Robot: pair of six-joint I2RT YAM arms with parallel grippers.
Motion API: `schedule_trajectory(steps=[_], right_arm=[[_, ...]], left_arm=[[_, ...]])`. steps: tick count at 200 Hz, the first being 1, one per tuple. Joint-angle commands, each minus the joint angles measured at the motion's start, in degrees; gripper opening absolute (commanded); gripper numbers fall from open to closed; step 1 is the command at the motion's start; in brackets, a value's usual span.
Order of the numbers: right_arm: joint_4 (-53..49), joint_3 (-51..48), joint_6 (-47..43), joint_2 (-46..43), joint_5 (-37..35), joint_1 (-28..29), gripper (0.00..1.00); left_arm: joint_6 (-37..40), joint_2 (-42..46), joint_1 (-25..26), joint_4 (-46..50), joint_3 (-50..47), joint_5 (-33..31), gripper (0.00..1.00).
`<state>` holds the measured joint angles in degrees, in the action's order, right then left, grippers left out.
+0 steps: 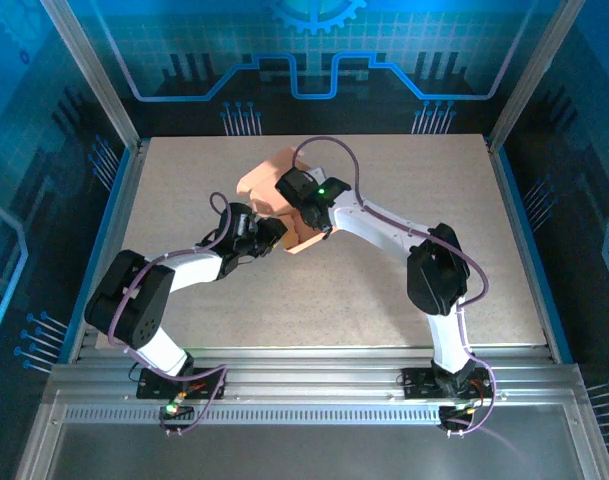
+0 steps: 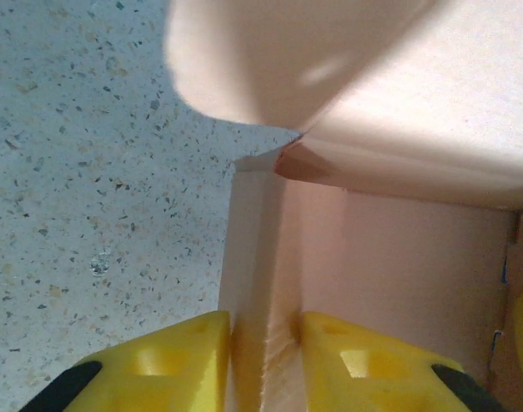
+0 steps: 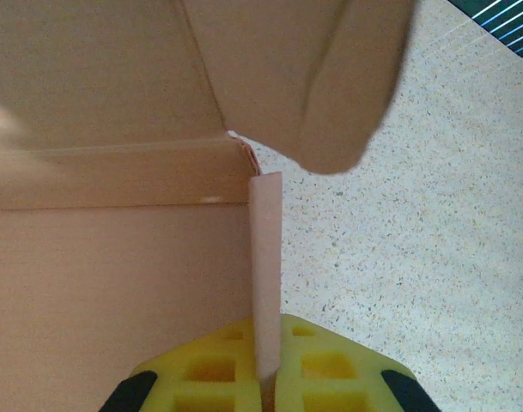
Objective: Fold the paper box
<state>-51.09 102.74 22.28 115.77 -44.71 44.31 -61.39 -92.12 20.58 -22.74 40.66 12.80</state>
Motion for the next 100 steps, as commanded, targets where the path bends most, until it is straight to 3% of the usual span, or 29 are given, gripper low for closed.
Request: schedule_trajectory(steps=[1, 37, 100], right_arm=[[0.19, -0.16, 0.60, -0.88, 1.03, -0.50, 0.00], [-0.06, 0.61, 0.65, -0.98, 0.86, 0.25, 0.00], [-2.45, 3.74, 1.19, 0.50, -1.00, 2.73, 0.03]], left_arm=[[0.55, 1.56, -0.23, 0.12, -0.82, 0.29, 0.25], [0.79, -0.46, -0.01, 0.44, -0.10, 0.88, 0.23], [2.09, -3.15, 0.39, 3.08, 1.38, 0.23, 0.07]])
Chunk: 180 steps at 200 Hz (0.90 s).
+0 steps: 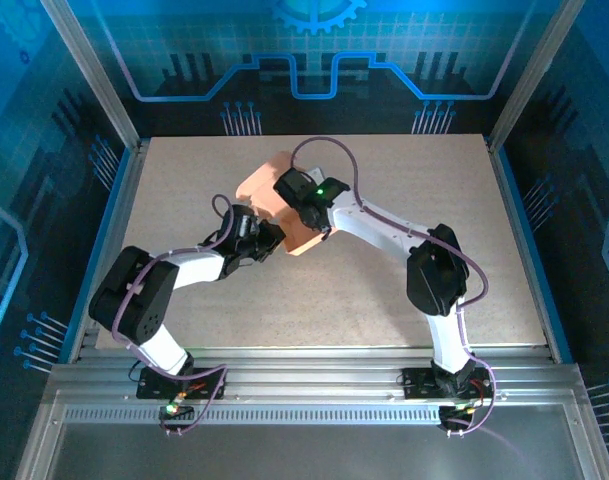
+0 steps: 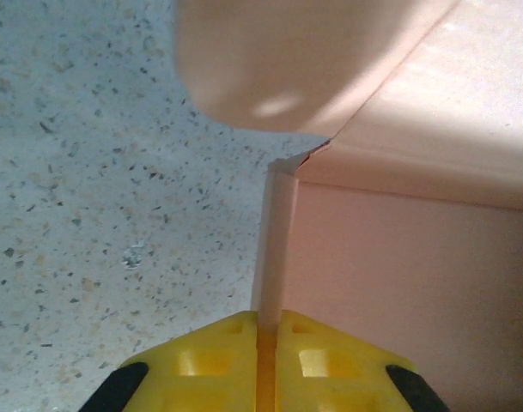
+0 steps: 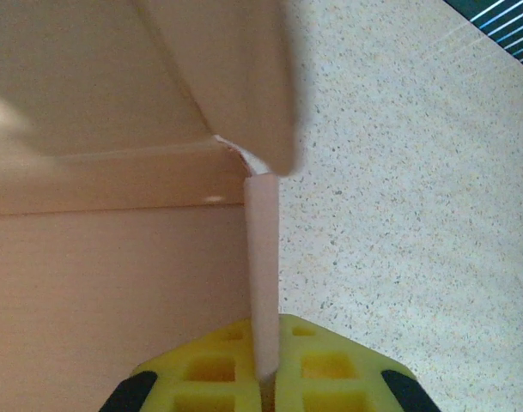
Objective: Fold the paper box
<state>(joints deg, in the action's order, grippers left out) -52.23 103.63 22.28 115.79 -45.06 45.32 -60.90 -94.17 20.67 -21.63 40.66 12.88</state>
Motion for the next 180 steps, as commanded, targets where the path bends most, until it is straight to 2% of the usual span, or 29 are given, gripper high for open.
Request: schedule_trajectory(steps=[1, 16, 32, 60, 82, 102, 115, 132, 152, 168, 180], right_arm=[[-1.31, 2.87, 1.19, 0.44, -0.65, 1.76, 0.03], [-1.39, 3.06, 1.36, 0.40, -0.65, 2.21, 0.07], [-1.17, 2.83, 1.54, -0.18, -0.32, 2.33, 0.17], [-0.78, 1.74, 1.61, -2.50, 0.20, 2.08, 0.47], [1.01, -1.23, 1.44, -7.45, 3.90, 0.94, 0.69], [4.42, -6.41, 0.72, -14.60, 6.48, -0.16, 0.77], [7.22, -10.93, 1.36, -20.08, 9.70, -1.92, 0.78], [12.00, -18.84, 4.71, -27.72, 19.38, -7.32, 0.77], [21.57, -30.42, 11.17, -34.39, 38.88, -18.04, 0.75], [31.38, -38.51, 16.95, -34.31, 53.24, -26.01, 0.73], [36.61, -41.15, 19.68, -30.61, 61.87, -28.64, 0.70]], left_arm=[[1.72, -1.19, 0.32, 2.04, 1.36, 0.13, 0.06], [2.80, -1.19, 0.43, 2.27, 1.39, -0.42, 0.02], [3.33, -1.19, 0.52, 1.59, 1.18, -0.42, 0.00], [3.60, -1.34, 0.42, -1.33, -0.05, -0.17, 0.00], [2.92, -2.19, -0.20, -3.54, -0.45, 0.80, 0.00], [1.81, -2.84, -1.30, -7.03, -0.88, 2.81, 0.00], [1.62, -2.78, -2.10, -9.06, -1.18, 3.86, 0.01], [2.07, -2.02, -3.05, -10.27, -1.20, 5.45, 0.01], [2.39, -1.05, -3.91, -11.78, -1.03, 8.30, 0.01], [2.86, -0.60, -3.89, -13.38, -0.20, 11.27, 0.01], [2.90, -0.41, -3.61, -14.65, 0.64, 13.46, 0.02]])
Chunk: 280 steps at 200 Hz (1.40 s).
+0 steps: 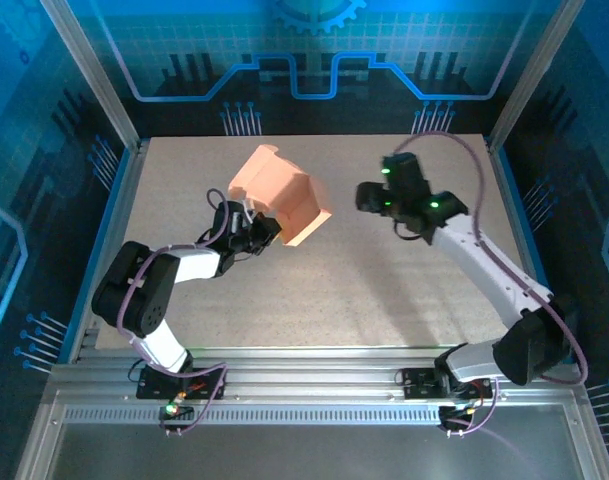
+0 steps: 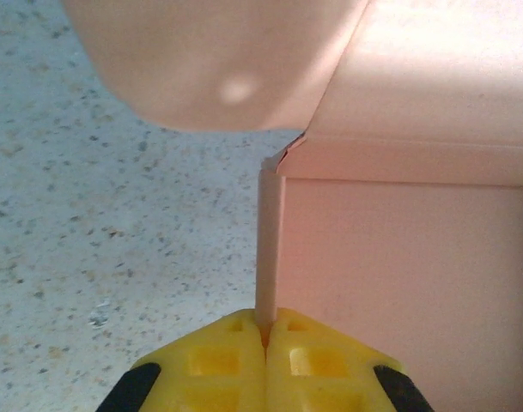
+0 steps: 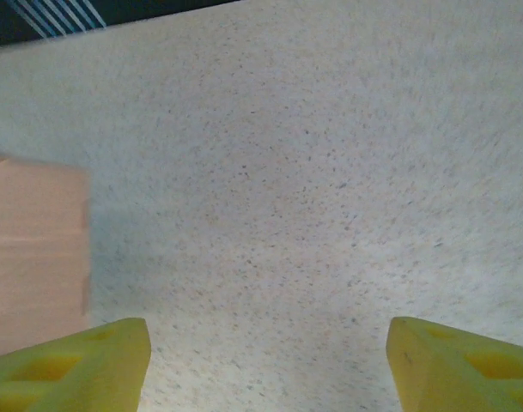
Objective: Fold the paper box
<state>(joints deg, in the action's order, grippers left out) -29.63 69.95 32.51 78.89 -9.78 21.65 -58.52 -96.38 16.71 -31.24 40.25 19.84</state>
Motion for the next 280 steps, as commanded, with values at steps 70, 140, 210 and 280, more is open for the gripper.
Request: schedule_trajectory(steps=[70, 140, 210, 280], right_arm=[[30.34, -4.75, 17.41, 22.99, 43.77, -1.68, 0.55], [41.31, -5.51, 21.19, 26.59, 49.70, 1.59, 0.51], [46.33, -7.44, 23.22, 28.58, 50.65, -0.26, 0.50], [53.77, -5.48, 25.10, 30.52, 54.51, 0.80, 0.50]], left_arm=[[4.69, 5.91, 4.78, -6.12, -0.12, -0.12, 0.00], [8.51, 5.89, 7.07, -2.93, 1.58, -5.10, 0.00], [10.51, 11.10, 7.88, -7.74, -2.46, -7.56, 0.00], [14.55, 12.03, 8.69, -13.37, -5.71, -9.74, 0.00]])
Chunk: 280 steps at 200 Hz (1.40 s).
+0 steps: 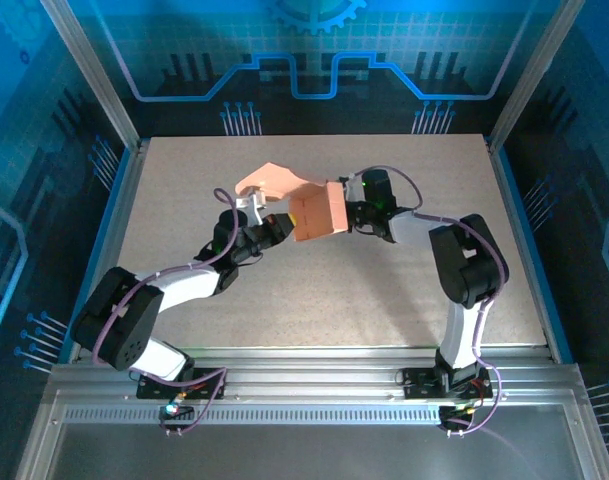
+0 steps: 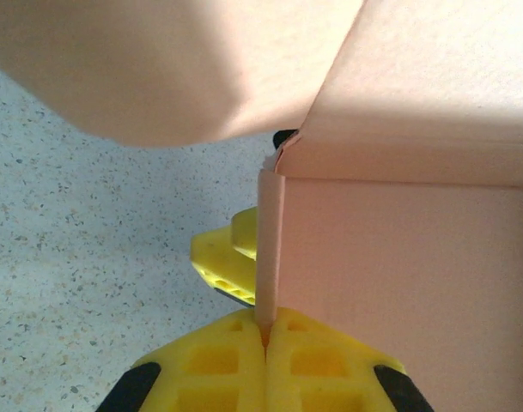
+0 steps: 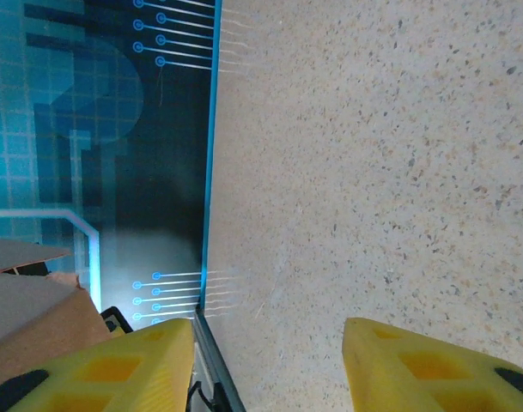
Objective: Fold the paper box
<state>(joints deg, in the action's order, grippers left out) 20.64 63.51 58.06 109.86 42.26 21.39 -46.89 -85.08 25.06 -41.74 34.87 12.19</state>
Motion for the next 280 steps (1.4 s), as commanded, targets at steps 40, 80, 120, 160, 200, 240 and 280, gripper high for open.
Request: schedule_trajectory(steps=[40, 80, 120, 160, 200, 240, 280], right_arm=[[1.76, -0.41, -1.93, -2.58, 0.27, 2.15, 0.46], [1.41, -1.20, -1.22, -3.17, -5.40, 5.57, 0.41], [-0.64, 0.05, 1.85, -1.85, -12.65, 10.66, 0.38], [-7.00, 2.88, 4.32, 0.28, -21.92, 16.78, 0.37], [-14.17, 7.15, 5.11, 1.91, -28.62, 21.67, 0.37], [-9.57, 2.03, 6.95, 0.15, -26.51, 17.60, 0.38], [-11.02, -3.85, 3.75, -5.55, -26.47, 10.03, 0.49]], left_arm=[[3.82, 0.88, 1.33, 0.31, 0.62, -4.96, 0.00], [3.08, 0.67, 1.90, 4.47, 2.36, -8.08, 0.00], [2.30, -0.20, 2.62, 5.95, 3.10, -9.95, 0.00], [1.90, -0.77, 2.80, 7.53, 4.19, -10.90, 0.00], [0.82, -1.88, 2.78, 9.60, 5.45, -11.63, 0.00], [2.86, 1.11, 2.59, 12.10, 4.08, -13.51, 0.00], [3.98, 4.79, 0.09, 15.65, 2.40, -13.86, 0.00]])
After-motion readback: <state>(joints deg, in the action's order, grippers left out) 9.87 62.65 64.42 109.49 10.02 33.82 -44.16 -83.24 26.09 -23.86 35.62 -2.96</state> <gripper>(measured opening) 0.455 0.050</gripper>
